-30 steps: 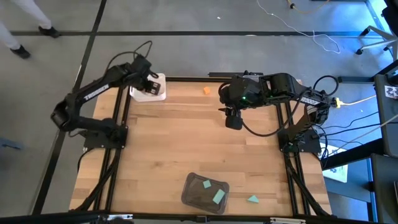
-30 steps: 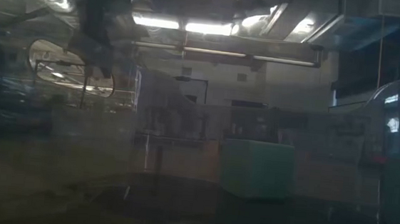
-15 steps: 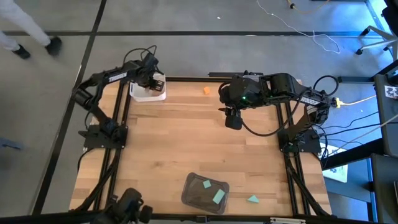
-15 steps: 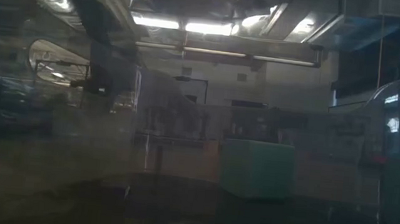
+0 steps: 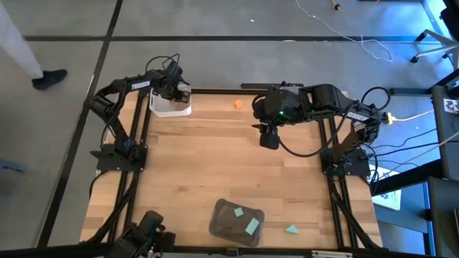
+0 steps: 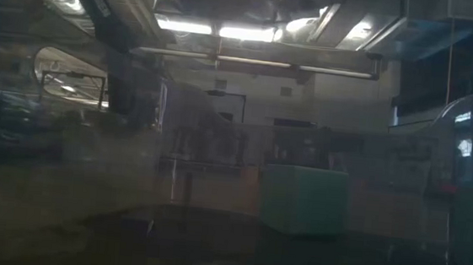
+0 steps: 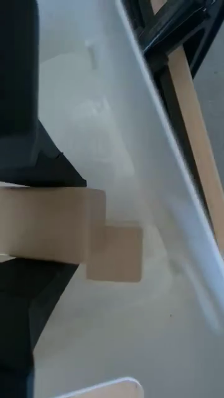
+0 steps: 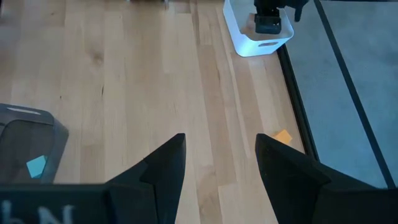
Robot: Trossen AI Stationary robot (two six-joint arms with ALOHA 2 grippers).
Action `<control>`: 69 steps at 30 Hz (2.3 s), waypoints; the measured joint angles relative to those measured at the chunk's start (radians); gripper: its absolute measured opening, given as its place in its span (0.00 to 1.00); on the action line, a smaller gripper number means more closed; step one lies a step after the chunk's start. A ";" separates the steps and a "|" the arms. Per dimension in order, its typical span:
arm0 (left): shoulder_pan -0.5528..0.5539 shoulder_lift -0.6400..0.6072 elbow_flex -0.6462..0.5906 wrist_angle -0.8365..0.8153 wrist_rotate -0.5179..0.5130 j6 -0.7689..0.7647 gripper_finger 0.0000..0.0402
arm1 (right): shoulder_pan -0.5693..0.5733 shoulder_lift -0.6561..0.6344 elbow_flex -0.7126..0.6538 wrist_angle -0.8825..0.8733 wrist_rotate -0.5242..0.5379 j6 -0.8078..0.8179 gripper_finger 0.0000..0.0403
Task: Sort & place blocks by color
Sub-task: Put the brown block into the white bin, then put the yellow block into the transparent bin
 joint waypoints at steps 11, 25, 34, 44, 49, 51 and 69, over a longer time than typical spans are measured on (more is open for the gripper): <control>0.002 -0.026 -0.004 -0.009 -0.030 -0.015 0.51 | 0.000 0.000 0.000 -0.005 0.000 0.002 0.48; -0.097 -0.460 -0.004 -0.004 0.089 0.155 0.52 | -0.131 -0.001 -0.108 -0.027 0.051 0.244 0.48; -0.156 -0.640 -0.004 -0.004 0.100 0.184 0.52 | -0.374 0.000 -0.309 0.290 -0.128 0.317 0.48; -0.156 -0.647 -0.004 -0.005 0.093 0.165 0.52 | -0.581 0.048 -0.467 0.508 -0.194 0.193 0.48; -0.156 -0.642 -0.004 -0.005 0.098 0.123 0.52 | -0.638 0.137 -0.472 0.510 -0.283 0.045 0.48; -0.156 -0.640 -0.004 -0.006 0.099 0.113 0.52 | -0.648 0.179 -0.472 0.516 -0.313 0.027 0.48; -0.156 -0.641 -0.004 -0.006 0.099 0.043 0.52 | -0.602 0.452 -0.471 0.661 -0.282 0.186 0.48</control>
